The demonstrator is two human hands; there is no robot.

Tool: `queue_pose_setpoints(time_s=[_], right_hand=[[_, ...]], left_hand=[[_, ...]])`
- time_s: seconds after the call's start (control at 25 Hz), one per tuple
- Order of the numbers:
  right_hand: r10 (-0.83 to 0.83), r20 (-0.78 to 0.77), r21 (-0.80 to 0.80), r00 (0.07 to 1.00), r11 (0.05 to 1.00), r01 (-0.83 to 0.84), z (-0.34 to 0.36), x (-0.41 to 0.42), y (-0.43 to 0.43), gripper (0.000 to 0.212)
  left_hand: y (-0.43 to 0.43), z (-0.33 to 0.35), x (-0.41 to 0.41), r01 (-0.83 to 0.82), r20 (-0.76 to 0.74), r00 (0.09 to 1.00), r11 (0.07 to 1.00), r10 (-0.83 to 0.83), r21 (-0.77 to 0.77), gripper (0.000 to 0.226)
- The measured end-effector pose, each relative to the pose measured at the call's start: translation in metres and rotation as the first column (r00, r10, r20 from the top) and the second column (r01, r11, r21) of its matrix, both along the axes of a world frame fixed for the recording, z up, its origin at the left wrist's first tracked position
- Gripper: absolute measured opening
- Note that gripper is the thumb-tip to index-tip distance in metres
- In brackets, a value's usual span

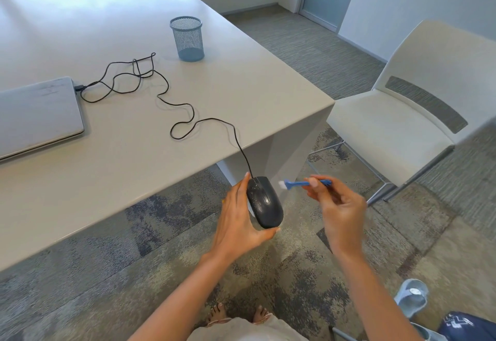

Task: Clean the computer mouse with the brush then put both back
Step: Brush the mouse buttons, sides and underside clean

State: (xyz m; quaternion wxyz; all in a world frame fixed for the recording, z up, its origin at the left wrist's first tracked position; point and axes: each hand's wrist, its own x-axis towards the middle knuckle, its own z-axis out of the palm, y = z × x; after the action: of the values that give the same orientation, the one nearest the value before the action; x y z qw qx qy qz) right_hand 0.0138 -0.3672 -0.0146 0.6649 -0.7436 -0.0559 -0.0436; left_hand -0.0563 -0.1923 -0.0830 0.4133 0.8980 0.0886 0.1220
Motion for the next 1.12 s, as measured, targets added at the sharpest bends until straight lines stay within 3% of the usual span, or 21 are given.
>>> queue_pose_setpoints(time_s=[0.16,0.32,0.48,0.6,0.92,1.12], right_hand=[[0.348,0.326,-0.398,0.879,0.894,-0.206,0.018,0.020,0.030,0.013],[0.528,0.335,-0.560,0.781,0.778,-0.285,0.018,0.019,0.041,0.011],[0.503,0.281,-0.517,0.818,0.797,-0.312,0.014,0.003,0.044,0.008],[0.388,0.327,-0.470,0.862,0.858,-0.207,0.020,0.013,0.046,0.007],[0.474,0.300,-0.633,0.828,0.748,-0.198,0.012,0.013,0.042,0.009],[0.414,0.272,-0.533,0.868,0.816,-0.222,0.025,0.021,0.035,0.006]], left_hand=[[-0.003,0.003,0.001,0.056,-0.008,0.998,0.998,-0.056,0.030,0.133],[-0.001,0.006,0.006,0.064,-0.025,0.998,0.998,-0.064,0.003,0.133],[0.001,0.003,0.004,0.053,-0.049,0.997,0.998,-0.055,-0.034,0.136],[0.000,0.003,0.003,0.033,-0.054,0.998,0.999,-0.034,-0.025,0.139],[-0.002,0.007,0.008,0.032,-0.039,0.999,0.999,-0.032,0.008,0.137],[-0.003,0.001,0.006,0.047,-0.048,0.998,0.997,-0.044,0.066,0.138]])
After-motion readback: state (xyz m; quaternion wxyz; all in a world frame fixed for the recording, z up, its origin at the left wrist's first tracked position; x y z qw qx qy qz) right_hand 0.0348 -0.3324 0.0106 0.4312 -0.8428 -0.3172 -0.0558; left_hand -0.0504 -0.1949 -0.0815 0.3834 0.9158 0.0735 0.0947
